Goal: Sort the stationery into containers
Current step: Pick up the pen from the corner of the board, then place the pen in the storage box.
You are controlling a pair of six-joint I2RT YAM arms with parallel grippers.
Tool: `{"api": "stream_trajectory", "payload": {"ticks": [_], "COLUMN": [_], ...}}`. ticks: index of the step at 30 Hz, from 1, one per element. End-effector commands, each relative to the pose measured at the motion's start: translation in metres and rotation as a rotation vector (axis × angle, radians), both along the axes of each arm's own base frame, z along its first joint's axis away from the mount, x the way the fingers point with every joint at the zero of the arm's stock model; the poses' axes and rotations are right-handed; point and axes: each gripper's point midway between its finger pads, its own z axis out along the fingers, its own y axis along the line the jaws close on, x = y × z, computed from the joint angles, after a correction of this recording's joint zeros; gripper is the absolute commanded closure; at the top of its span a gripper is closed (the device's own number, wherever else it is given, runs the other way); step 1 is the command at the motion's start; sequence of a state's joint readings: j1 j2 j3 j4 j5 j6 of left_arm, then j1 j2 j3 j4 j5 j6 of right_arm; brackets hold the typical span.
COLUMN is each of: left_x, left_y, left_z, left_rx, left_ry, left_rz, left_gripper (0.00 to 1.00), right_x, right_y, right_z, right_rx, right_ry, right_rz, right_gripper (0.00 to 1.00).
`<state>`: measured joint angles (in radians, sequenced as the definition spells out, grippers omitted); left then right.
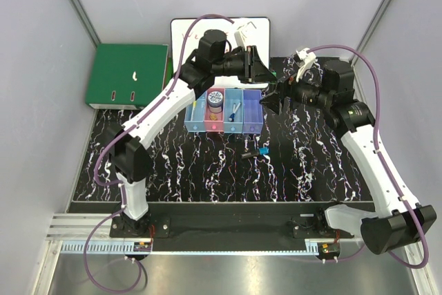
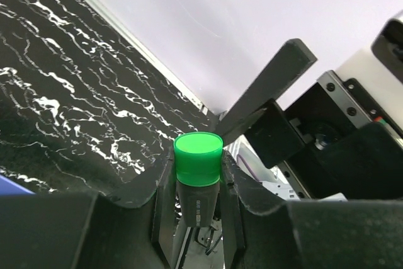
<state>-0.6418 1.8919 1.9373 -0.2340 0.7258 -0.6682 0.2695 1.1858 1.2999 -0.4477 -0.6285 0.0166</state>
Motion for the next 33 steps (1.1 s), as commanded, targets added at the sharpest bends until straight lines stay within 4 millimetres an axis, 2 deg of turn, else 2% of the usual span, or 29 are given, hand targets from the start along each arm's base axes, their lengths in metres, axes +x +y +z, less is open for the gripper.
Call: {"api": "stream_trajectory", "payload": {"ticks": [1,3,5,10,12,15,17,18,20,21,22,25,27,28,29,30,31,32,33], "left_x": [-0.020,-0.022,-0.022,-0.022,-0.021,-0.022,-0.024,-0.025,-0.025,-0.024,-0.021,-0.003,0.016,0.027,0.039,0.045,0.062,0.064,0.065], "left_y": [0.006,0.007,0.008,0.007,0.008,0.009,0.009,0.009,0.010,0.011,0.013,0.026,0.044,0.053,0.071,0.082,0.104,0.117,0.130], "left_z": [0.056,0.057,0.057,0.061,0.065,0.070,0.069,0.068,0.067,0.066,0.066,0.061,0.055,0.040,0.036,0.016,0.000,-0.004,-0.028], "left_rx": [-0.104,-0.106,-0.105,-0.113,-0.118,-0.129,-0.134,-0.134,-0.136,-0.134,-0.129,-0.103,-0.071,-0.017,0.002,0.043,0.098,0.122,0.186], "left_ry": [-0.093,-0.091,-0.088,-0.094,-0.105,-0.110,-0.102,-0.102,-0.104,-0.105,-0.105,-0.118,-0.138,-0.146,-0.153,-0.129,-0.130,-0.139,-0.101], "left_rz": [-0.044,-0.045,-0.045,-0.043,-0.042,-0.048,-0.063,-0.061,-0.069,-0.066,-0.056,0.006,0.062,0.107,0.151,0.177,0.254,0.286,0.313], "left_gripper": [1.00,1.00,1.00,1.00,1.00,0.98,0.75,0.48,0.28,0.11,0.03,0.01,0.01,0.01,0.01,0.01,0.01,0.01,0.01], "right_x": [0.009,0.012,0.013,0.015,0.015,0.015,0.016,0.019,0.018,0.019,0.019,0.024,0.032,0.036,0.041,0.049,0.055,0.064,0.070], "right_y": [-0.001,-0.002,-0.004,-0.007,-0.007,-0.010,-0.011,-0.013,-0.014,-0.015,-0.015,-0.018,-0.021,-0.023,-0.025,-0.025,-0.025,-0.023,-0.022], "right_z": [0.022,0.021,0.022,0.021,0.020,0.021,0.022,0.021,0.021,0.022,0.020,0.015,0.007,0.003,0.000,-0.006,-0.009,-0.017,-0.019], "right_rx": [0.004,0.000,-0.003,-0.009,-0.011,-0.014,-0.017,-0.037,-0.044,-0.046,-0.050,-0.060,-0.076,-0.081,-0.088,-0.094,-0.101,-0.091,-0.087], "right_ry": [-0.091,-0.094,-0.098,-0.101,-0.098,-0.104,-0.106,-0.124,-0.125,-0.126,-0.119,-0.101,-0.082,-0.071,-0.062,-0.047,-0.043,-0.007,0.000], "right_rz": [-0.027,-0.041,-0.055,-0.075,-0.081,-0.096,-0.106,-0.112,-0.113,-0.115,-0.115,-0.141,-0.175,-0.193,-0.219,-0.232,-0.244,-0.262,-0.268], "right_gripper": [0.23,0.33,0.56,0.79,0.93,0.99,1.00,1.00,1.00,1.00,1.00,1.00,1.00,1.00,1.00,1.00,1.00,1.00,1.00]}}
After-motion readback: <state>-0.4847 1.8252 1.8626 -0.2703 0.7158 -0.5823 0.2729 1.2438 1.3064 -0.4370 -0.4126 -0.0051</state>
